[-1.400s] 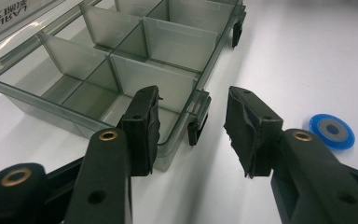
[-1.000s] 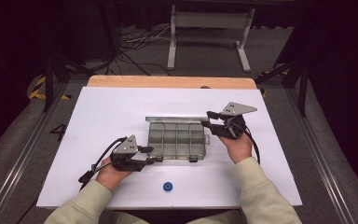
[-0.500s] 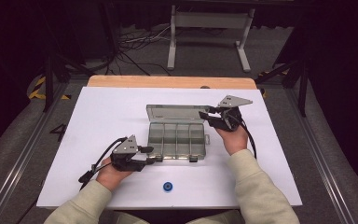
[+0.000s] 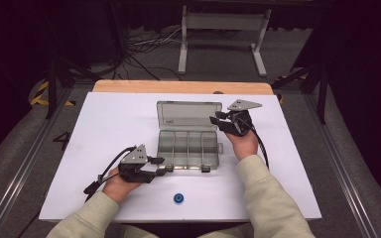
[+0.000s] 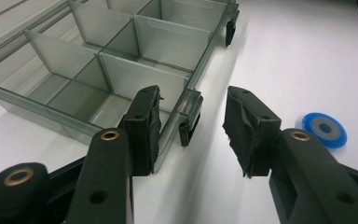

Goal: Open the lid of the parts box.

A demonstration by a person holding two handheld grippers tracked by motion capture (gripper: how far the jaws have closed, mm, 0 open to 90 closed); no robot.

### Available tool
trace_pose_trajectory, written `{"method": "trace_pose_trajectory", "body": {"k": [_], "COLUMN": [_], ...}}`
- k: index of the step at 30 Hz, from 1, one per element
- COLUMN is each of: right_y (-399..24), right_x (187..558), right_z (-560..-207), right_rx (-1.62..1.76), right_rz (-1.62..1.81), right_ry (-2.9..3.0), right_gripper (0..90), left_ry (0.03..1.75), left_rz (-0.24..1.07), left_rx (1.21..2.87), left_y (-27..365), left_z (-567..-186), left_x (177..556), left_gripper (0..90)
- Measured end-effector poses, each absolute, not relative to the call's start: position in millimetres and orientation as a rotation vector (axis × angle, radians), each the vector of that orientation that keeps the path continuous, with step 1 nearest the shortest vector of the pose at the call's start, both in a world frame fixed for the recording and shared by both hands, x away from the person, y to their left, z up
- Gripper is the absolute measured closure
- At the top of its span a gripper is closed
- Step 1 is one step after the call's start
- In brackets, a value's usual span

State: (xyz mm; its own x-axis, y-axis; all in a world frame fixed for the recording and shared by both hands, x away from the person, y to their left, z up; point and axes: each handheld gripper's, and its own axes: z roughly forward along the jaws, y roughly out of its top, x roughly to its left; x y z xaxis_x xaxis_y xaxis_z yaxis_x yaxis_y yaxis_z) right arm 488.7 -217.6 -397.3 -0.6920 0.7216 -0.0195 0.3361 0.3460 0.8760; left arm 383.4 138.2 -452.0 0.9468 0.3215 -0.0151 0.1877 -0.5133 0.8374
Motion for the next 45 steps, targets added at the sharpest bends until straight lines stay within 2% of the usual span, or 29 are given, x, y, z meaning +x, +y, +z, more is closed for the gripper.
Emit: {"method": "trace_pose_trajectory", "body": {"k": [23,45], "right_y": [-216,-213], "right_x": [506,514], "right_z": [-416,-432], "right_rx": [1.003,1.084], "right_rz": [1.221,1.201], "right_ry": [2.247,2.289], "right_gripper": [63.9,51.3], "left_ry": [0.365,0.366], "left_rz": [0.168,0.168], "left_rx": [2.12,2.13], "left_y": [139,138], "left_z": [-452,-451], "left_x": [383,381], "left_gripper": [55.3,54.0]}}
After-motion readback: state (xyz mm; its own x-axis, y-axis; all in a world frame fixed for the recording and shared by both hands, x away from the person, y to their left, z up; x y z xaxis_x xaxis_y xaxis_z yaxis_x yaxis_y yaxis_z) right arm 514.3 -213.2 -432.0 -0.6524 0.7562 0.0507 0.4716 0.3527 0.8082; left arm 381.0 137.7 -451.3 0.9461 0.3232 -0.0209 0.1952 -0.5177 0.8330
